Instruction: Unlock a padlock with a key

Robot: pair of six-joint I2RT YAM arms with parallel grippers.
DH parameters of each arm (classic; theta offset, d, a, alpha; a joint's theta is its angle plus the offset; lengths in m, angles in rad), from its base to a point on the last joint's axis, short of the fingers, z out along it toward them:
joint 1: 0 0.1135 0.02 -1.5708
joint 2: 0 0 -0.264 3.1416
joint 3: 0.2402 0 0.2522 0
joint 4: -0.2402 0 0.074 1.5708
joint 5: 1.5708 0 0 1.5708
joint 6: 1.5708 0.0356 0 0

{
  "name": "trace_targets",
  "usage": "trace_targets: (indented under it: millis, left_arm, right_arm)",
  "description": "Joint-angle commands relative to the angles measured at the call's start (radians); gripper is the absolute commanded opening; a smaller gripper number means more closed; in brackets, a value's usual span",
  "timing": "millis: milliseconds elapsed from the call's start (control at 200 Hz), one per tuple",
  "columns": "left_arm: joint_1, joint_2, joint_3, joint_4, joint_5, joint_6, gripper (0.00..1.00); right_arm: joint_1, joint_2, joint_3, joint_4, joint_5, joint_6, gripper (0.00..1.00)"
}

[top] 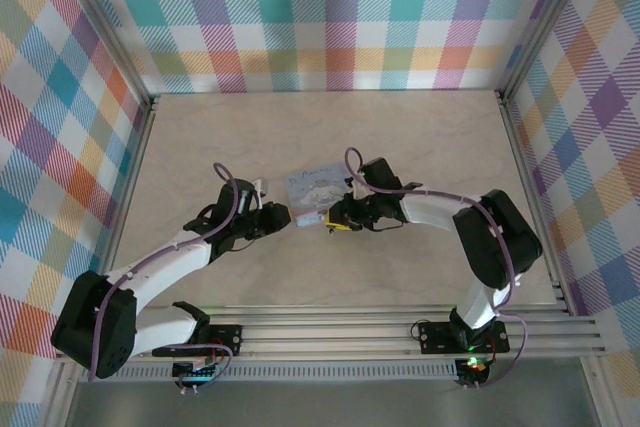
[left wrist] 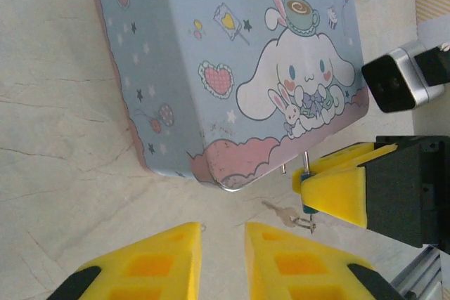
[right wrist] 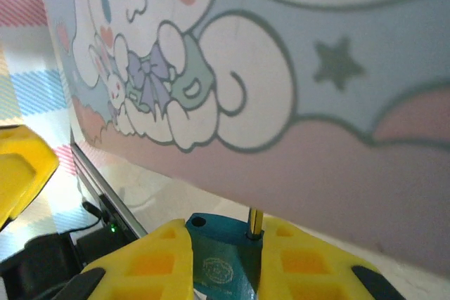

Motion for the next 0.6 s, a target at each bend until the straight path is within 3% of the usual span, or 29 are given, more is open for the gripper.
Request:
trace_targets:
  millis: [0,325,595]
  left_arm:
    - [0.012,-0.031,0.05,-0.1,-0.012,0.003,0.23]
    - [0.012,-0.064,0.08,-0.2,0.029,0.012,0.24]
    - [0.012,-0.108,0.108,-0.302,0.056,0.041,0.24]
  right_arm:
    - [-0.011,-0.049,-0.045,0.032,0.082,0.2,0.0]
    - [-0.006,-0.161,-0.153,0.165,0.188,0.48,0.0]
    - [-0.002,-0.205,-0.165,0.147,0.264,0.556,0.0]
